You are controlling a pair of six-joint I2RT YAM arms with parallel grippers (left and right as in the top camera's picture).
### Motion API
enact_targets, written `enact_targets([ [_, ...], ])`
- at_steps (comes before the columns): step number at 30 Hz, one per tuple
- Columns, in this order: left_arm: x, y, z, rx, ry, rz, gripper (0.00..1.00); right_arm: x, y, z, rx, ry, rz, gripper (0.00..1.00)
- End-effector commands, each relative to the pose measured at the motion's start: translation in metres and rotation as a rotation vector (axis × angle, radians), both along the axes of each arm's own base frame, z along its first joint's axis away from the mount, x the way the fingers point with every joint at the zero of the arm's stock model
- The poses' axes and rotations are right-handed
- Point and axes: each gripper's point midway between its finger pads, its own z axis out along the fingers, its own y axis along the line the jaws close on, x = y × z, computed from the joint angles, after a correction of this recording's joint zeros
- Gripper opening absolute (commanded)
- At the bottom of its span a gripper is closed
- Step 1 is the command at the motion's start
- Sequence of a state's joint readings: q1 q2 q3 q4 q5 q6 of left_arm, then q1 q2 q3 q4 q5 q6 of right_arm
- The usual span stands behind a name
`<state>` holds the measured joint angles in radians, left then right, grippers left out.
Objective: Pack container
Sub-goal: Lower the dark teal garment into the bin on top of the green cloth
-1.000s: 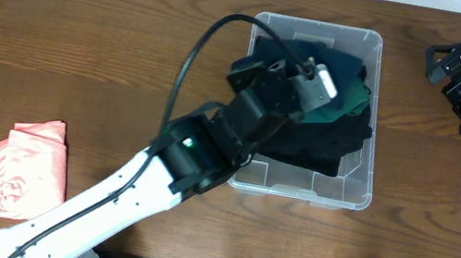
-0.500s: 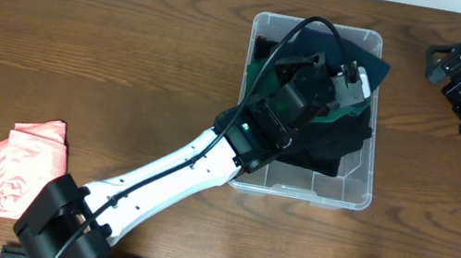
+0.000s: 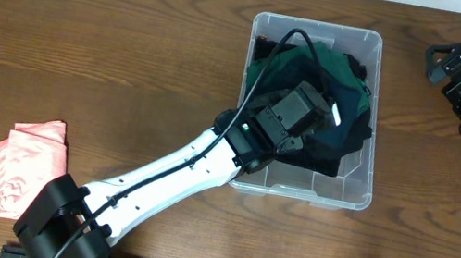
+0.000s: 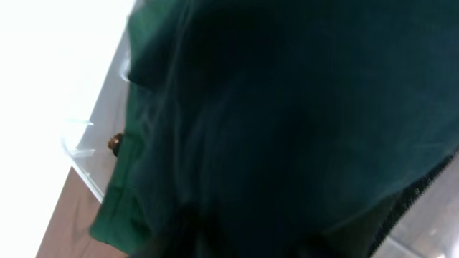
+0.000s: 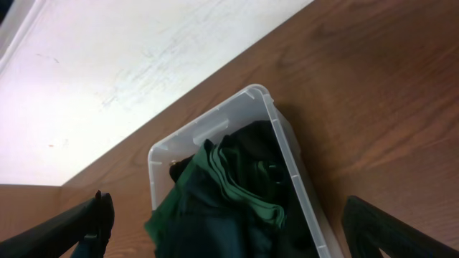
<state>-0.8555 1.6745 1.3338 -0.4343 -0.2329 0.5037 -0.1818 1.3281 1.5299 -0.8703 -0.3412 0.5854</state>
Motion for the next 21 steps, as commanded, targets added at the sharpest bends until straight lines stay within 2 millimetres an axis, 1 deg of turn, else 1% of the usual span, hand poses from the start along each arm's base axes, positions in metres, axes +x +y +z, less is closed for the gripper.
enact_targets([
  [1, -0.006, -0.009, 0.004, -0.048, 0.021, 0.004, 0.61, -0.002, -0.001, 0.006, 0.003, -0.017, -0.005, 0.99],
  [3, -0.011, -0.014, 0.015, -0.067, 0.005, -0.012, 0.67, -0.002, -0.001, 0.006, 0.003, -0.017, -0.005, 0.99],
  [5, -0.016, -0.018, 0.031, -0.104, -0.014, -0.018, 0.72, -0.002, -0.001, 0.006, 0.003, -0.017, -0.005, 0.99],
  [8, -0.021, -0.018, 0.061, -0.173, -0.05, -0.013, 0.73, -0.002, -0.001, 0.006, 0.003, -0.017, -0.005, 0.99],
  [11, -0.023, -0.011, 0.096, -0.279, -0.088, 0.023, 0.75, -0.002, -0.001, 0.006, 0.003, -0.017, -0.005, 0.99],
  [13, -0.021, -0.005, 0.115, -0.352, -0.108, 0.059, 0.75, -0.002, -0.001, 0.006, 0.003, -0.017, -0.005, 0.99],
  [16, -0.007, 0.006, 0.135, -0.497, -0.108, 0.173, 0.75, -0.002, -0.001, 0.006, 0.003, -0.017, -0.005, 0.99],
  [17, 0.0, 0.01, 0.138, -0.551, -0.098, 0.224, 0.73, -0.002, -0.001, 0.006, 0.003, -0.017, -0.005, 0.99],
  [18, 0.008, 0.015, 0.138, -0.602, -0.082, 0.284, 0.66, -0.002, -0.001, 0.006, 0.003, -0.017, -0.005, 0.99],
  [19, 0.015, 0.019, 0.135, -0.639, -0.064, 0.334, 0.53, -0.002, -0.001, 0.006, 0.003, -0.017, -0.005, 0.99],
  [20, 0.022, 0.022, 0.13, -0.665, -0.039, 0.371, 0.46, -0.002, -0.001, 0.006, 0.003, -0.017, -0.005, 0.99],
  [21, 0.027, 0.02, 0.123, -0.677, -0.009, 0.376, 0.42, -0.002, -0.001, 0.006, 0.003, -0.017, -0.005, 0.99],
])
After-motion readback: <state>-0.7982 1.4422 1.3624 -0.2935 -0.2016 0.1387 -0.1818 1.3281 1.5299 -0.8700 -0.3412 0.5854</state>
